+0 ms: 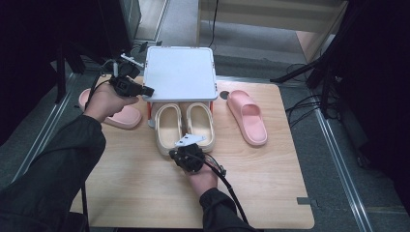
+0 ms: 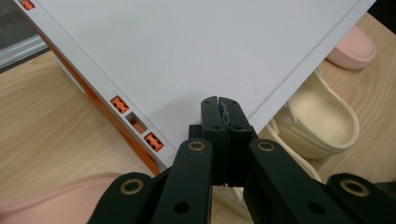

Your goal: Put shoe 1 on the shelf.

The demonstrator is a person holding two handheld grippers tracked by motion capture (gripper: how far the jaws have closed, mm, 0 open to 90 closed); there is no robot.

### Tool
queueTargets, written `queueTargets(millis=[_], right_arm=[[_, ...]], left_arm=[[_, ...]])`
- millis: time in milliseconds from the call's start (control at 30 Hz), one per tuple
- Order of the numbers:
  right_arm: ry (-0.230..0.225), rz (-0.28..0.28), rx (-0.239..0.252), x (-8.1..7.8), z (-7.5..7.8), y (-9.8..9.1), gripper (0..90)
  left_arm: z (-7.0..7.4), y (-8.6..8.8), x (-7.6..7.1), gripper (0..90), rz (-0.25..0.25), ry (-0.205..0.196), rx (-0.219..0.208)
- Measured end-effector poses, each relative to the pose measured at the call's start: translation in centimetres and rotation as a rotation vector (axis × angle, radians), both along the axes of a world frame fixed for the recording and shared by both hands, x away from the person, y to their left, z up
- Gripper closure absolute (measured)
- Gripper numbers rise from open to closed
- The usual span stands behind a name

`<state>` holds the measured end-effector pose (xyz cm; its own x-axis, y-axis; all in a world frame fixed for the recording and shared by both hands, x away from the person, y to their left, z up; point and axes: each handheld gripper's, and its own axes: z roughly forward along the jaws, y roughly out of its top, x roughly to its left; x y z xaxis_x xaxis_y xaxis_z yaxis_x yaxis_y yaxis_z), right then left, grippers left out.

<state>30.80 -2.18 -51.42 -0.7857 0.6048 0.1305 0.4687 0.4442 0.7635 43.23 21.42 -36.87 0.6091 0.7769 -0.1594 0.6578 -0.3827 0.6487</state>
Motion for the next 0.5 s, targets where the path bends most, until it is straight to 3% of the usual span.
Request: queueTargets(millis=[300, 400, 500], right_arm=[[-0.001, -0.038, 0.003, 2.7, -0.1, 1.3, 90.0], [-0.043, -0.045, -0.044, 3.4, 0.0, 2.1, 90.0], [-0.053, -0.049, -0.044, 4.4, 0.0, 2.7, 90.0]], left_arm=[[0.0, 0.1, 0.1, 89.7, 0.006, 0.008, -0.009], [0.0, 0.2, 0.0, 89.7, 0.004, 0.003, -0.004], [0.0, 0.1, 0.0, 89.7, 0.003, 0.002, -0.006]])
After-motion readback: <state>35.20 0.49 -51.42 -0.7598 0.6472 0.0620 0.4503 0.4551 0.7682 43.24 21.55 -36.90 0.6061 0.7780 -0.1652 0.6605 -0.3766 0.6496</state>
